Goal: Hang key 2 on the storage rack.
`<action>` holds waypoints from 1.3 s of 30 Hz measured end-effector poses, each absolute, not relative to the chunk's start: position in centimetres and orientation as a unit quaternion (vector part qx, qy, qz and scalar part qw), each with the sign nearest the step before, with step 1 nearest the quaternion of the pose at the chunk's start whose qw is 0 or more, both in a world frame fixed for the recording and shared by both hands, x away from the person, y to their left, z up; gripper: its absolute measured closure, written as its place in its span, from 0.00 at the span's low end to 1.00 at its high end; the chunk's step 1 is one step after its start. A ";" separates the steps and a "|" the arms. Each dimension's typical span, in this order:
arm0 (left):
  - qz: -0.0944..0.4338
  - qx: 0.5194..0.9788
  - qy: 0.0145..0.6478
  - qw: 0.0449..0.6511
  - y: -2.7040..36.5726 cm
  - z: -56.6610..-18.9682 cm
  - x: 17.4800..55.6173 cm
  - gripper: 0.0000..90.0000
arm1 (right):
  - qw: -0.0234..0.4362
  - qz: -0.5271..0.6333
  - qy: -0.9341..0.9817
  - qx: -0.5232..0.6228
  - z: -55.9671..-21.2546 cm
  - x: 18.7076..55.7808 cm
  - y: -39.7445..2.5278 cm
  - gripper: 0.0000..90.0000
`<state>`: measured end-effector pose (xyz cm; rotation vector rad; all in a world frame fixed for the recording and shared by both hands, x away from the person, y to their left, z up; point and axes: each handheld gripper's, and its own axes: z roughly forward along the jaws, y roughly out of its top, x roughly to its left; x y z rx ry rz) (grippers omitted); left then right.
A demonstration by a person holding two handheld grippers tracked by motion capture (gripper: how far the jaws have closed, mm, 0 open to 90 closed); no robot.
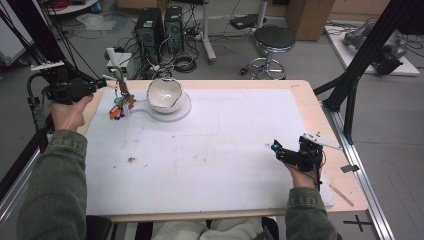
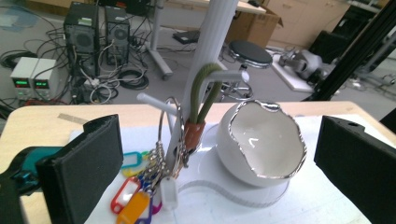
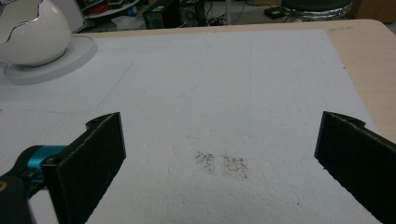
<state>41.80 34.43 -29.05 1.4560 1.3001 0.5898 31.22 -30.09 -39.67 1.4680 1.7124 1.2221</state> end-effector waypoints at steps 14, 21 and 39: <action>0.250 0.611 0.546 0.516 34.1 -30.7 40.3 0.02 | 0.284 0.458 0.640 0.547 -39.7 31.3 -30.1 0.01; 0.247 0.600 0.552 0.523 34.3 -31.7 39.6 0.02 | 0.282 0.458 0.639 0.550 -39.7 31.2 -30.1 0.01; 0.246 0.595 0.563 0.519 34.0 -34.6 37.4 0.02 | 0.288 0.454 0.641 0.548 -39.8 31.4 -30.1 0.01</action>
